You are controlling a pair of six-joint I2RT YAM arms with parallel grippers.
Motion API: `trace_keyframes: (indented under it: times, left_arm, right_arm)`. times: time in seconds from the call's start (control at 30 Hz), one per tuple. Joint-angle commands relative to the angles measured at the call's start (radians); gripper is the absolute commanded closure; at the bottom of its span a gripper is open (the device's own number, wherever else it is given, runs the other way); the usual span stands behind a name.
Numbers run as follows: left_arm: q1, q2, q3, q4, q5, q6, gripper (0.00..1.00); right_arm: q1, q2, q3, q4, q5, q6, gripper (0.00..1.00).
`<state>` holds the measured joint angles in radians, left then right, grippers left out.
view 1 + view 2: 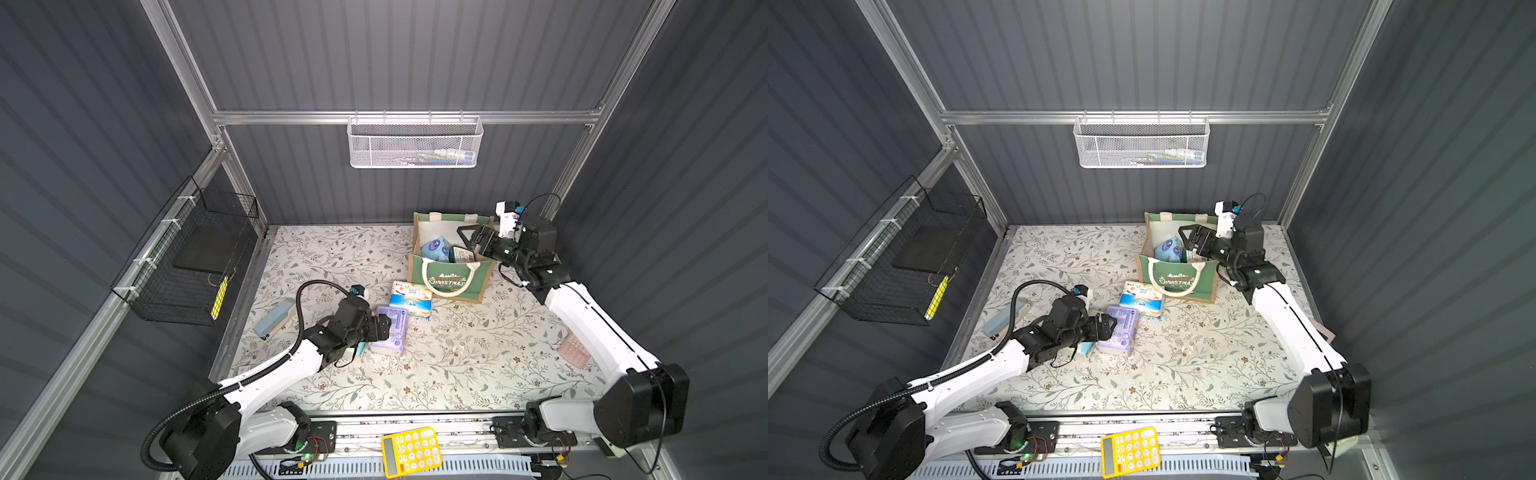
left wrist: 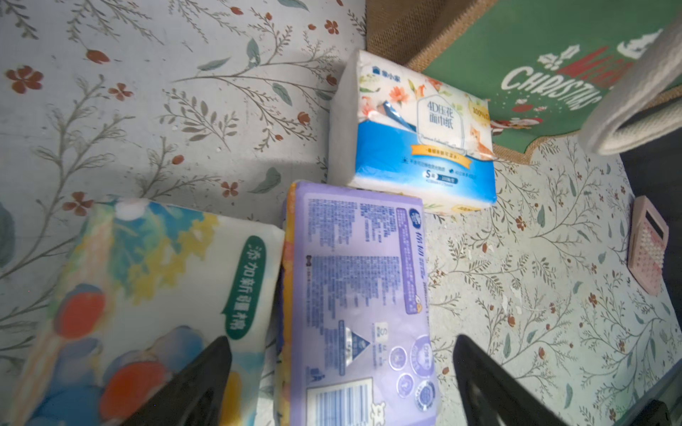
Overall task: Put tissues into the canvas bag
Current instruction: Place the pack of facial tissues in the canvas bag, then move the pack of facial tissues to the center of the board.
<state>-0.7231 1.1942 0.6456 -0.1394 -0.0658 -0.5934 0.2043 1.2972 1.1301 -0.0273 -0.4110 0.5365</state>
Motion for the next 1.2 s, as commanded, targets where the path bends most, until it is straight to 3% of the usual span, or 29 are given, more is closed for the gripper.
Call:
trace_keyframes:
  times: [0.0, 0.37, 0.77, 1.17]
  left_arm:
    - [-0.024, 0.017, 0.041, -0.004, 0.000, 0.020, 0.06]
    - [-0.049, 0.061, 0.030, 0.002, 0.008, -0.027, 0.06]
    - [-0.067, 0.129, 0.040, 0.049, 0.054, -0.037, 0.07]
    - [-0.096, 0.187, 0.042, 0.118, 0.109, -0.062, 0.10]
  right_arm:
    - [0.000, -0.091, -0.064, 0.024, 0.022, -0.090, 0.05]
    - [-0.098, -0.417, -0.336, 0.060, 0.107, -0.085, 0.01]
    - [-0.154, -0.640, -0.509, -0.046, 0.140, -0.053, 0.01]
    - [-0.189, -0.732, -0.642, -0.165, 0.099, 0.050, 0.04]
